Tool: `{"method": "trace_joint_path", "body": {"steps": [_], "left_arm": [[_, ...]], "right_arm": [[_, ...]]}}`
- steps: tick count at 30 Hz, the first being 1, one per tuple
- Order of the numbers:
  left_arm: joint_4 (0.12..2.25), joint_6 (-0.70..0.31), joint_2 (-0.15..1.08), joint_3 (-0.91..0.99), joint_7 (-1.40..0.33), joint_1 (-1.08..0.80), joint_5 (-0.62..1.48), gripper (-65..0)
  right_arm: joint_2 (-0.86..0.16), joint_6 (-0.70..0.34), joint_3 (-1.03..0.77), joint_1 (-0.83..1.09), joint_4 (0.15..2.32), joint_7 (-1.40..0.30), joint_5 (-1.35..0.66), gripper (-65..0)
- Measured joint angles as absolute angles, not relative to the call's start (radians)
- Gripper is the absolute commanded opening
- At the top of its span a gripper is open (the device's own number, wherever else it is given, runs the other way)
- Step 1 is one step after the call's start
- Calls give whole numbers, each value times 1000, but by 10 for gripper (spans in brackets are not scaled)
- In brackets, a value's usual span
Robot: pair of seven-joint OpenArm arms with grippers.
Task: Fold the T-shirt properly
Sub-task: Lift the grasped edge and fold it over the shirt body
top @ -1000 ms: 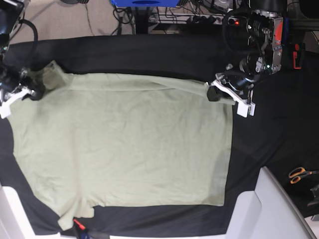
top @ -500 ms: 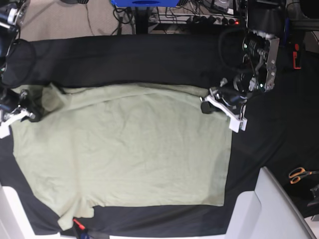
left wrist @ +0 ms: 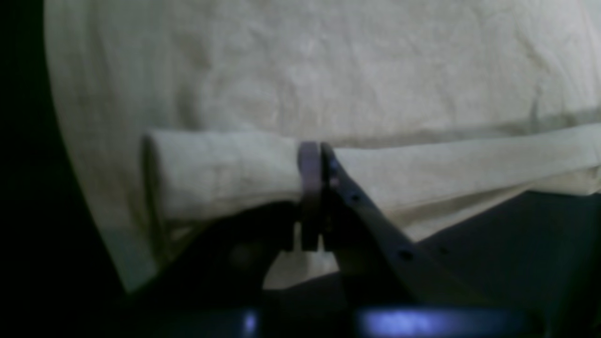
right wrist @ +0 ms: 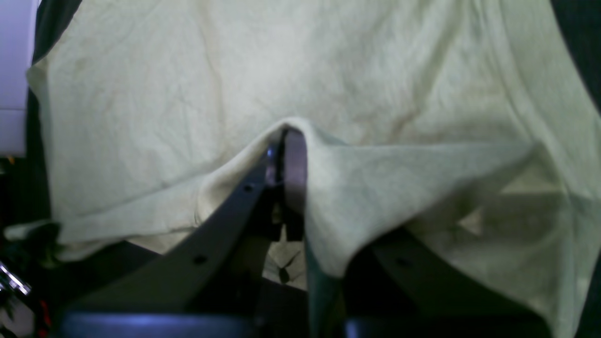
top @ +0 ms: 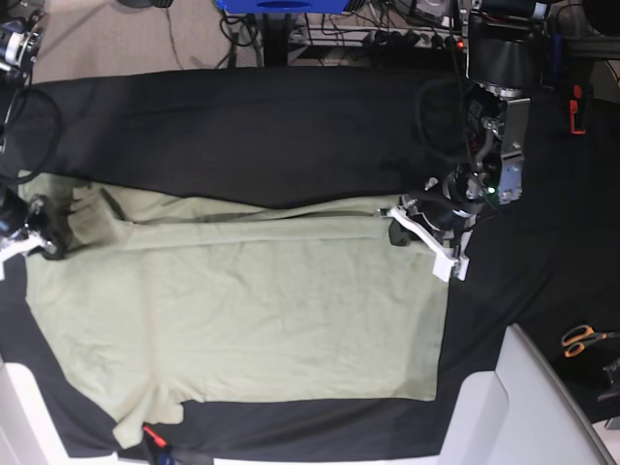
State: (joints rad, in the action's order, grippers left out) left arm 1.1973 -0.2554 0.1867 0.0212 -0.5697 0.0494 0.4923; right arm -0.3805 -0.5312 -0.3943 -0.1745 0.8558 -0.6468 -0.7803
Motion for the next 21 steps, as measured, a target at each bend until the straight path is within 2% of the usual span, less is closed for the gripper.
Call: {"method": "trace_joint_path", "body": {"steps": [10, 21], "left_arm": [[1193, -255, 191, 24, -564, 77, 479, -650], [1118, -255, 194, 22, -561, 124, 479, -650]], "right_arm": [[-382, -532, -198, -215, 855, -560, -780, -648], [-403, -532, -123, -260, 855, -534, -778, -648]]}}
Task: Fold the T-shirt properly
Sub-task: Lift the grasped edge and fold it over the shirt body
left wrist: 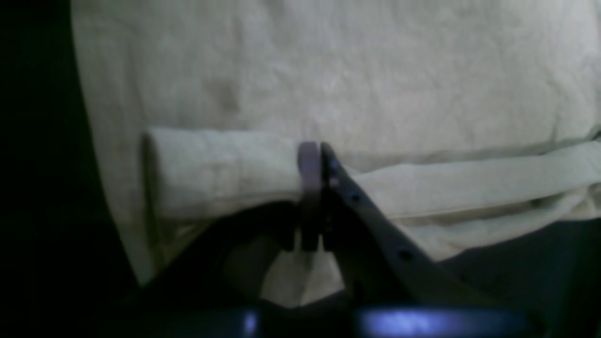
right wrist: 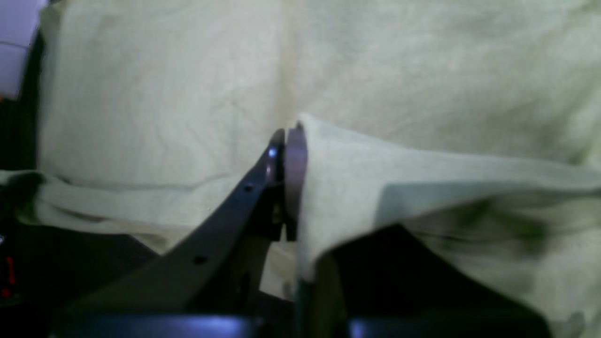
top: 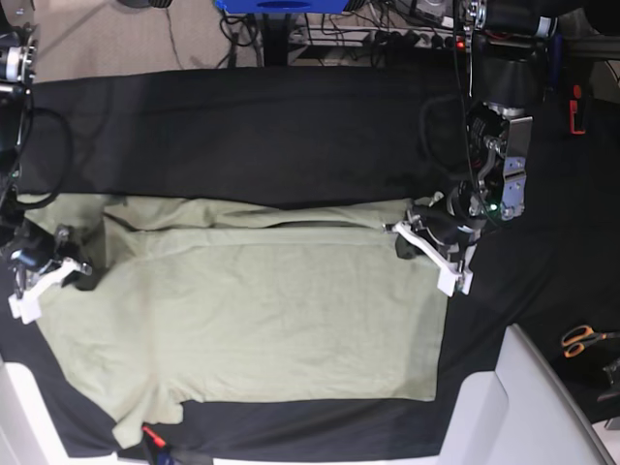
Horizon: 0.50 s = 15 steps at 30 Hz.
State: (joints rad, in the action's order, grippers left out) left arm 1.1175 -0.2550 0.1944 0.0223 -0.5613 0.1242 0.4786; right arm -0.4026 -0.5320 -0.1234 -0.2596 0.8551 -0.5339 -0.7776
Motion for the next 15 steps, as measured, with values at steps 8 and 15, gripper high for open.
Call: {"method": "trace_joint_path", "body": {"steps": [8, 15], "left_arm": [[1113, -255, 188, 21, -563, 153, 402, -650], [1112, -261, 155, 19, -564, 168, 347, -650]], "right_arm": [[-413, -531, -52, -266, 855, -513, -781, -648], [-416, -534, -52, -288, 855, -505, -781, -648]]}}
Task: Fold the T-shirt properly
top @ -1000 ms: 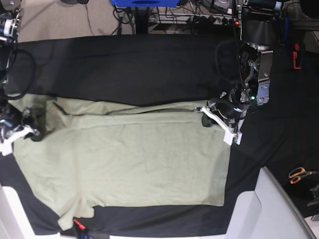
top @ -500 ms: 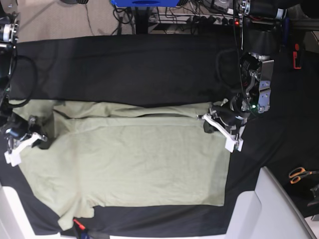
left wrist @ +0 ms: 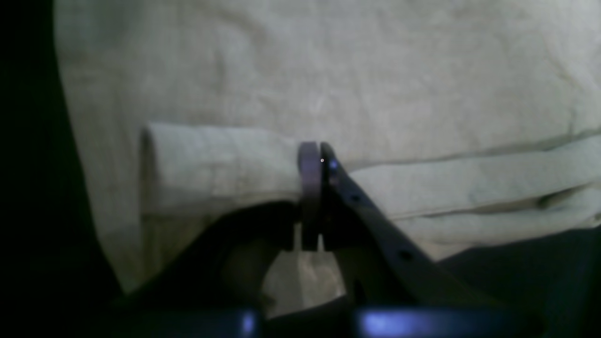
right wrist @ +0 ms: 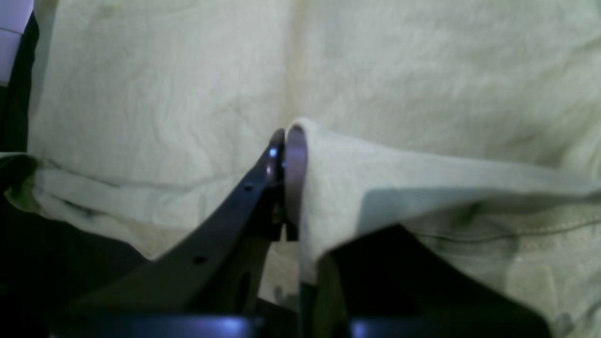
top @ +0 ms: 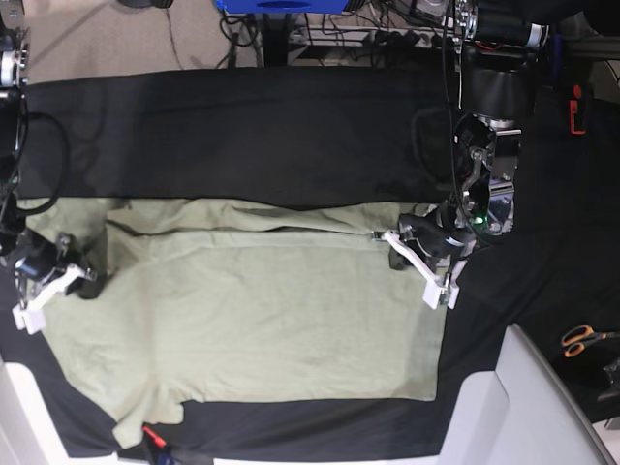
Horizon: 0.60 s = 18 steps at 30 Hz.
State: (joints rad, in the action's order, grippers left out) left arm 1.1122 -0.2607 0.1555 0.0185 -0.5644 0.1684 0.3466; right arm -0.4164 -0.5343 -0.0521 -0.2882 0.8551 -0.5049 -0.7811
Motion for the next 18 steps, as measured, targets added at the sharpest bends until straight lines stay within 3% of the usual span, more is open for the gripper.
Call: {"method": "trace_joint_path", "body": {"steps": [11, 18], "left_arm": [[1078, -259, 157, 21, -558, 207, 344, -650], [1071, -260, 157, 21, -528, 205, 344, -650]], "right_arm": [[-413, -534, -25, -324, 855, -496, -781, -648], [-416, -531, -4, -371, 744, -497, -780, -645]]}}
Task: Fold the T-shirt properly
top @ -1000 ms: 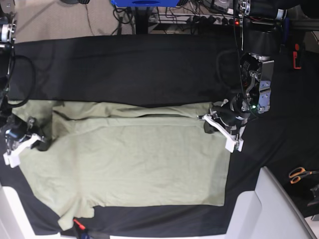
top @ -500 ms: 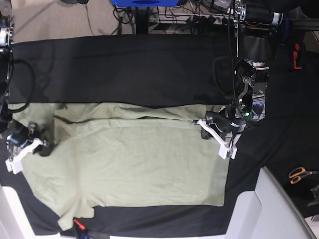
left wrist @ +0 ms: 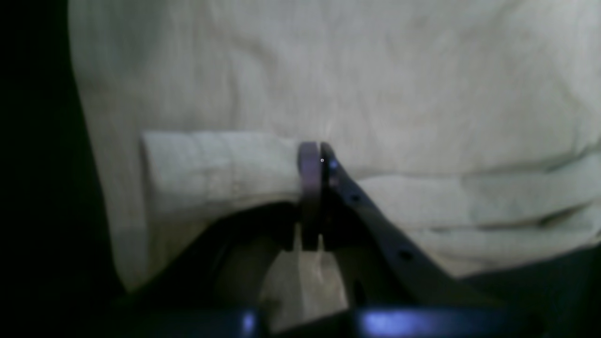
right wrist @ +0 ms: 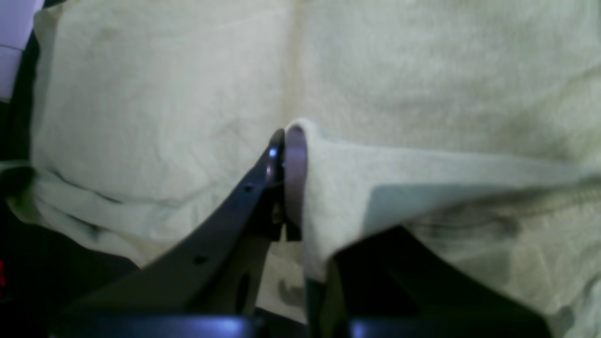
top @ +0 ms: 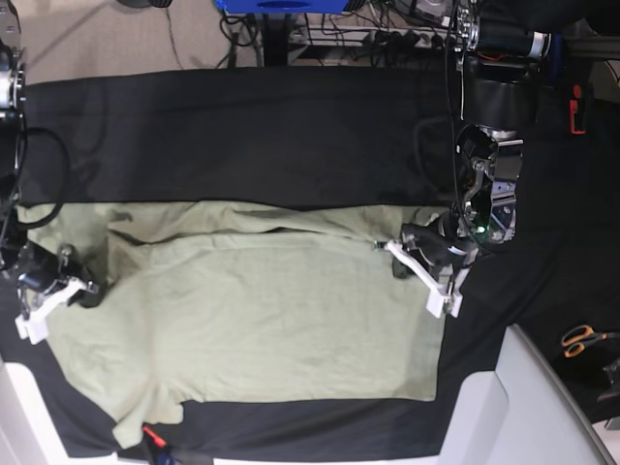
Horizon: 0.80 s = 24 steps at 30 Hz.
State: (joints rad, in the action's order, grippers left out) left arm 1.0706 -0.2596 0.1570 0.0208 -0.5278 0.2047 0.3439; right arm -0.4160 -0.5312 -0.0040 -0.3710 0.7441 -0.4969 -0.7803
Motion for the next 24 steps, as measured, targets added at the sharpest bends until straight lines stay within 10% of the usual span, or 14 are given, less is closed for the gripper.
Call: {"method": "trace_joint_path", "body": {"steps": [5, 11, 13, 24], "left_arm": [[1044, -258, 158, 21, -495, 211, 344, -650], [995, -260, 159, 33, -489, 257, 345, -86], [995, -259, 166, 34, -491, 267, 348, 0], [1302, -258, 196, 233, -489, 108, 352, -58]], "right_arm": [[-413, -530, -1, -371, 742, -441, -781, -431], [-416, -530, -3, -370, 742, -386, -784, -51], [-414, -532, -31, -365, 746, -384, -785, -41], [-313, -398, -627, -61, 1061, -531, -789, -84]]}}
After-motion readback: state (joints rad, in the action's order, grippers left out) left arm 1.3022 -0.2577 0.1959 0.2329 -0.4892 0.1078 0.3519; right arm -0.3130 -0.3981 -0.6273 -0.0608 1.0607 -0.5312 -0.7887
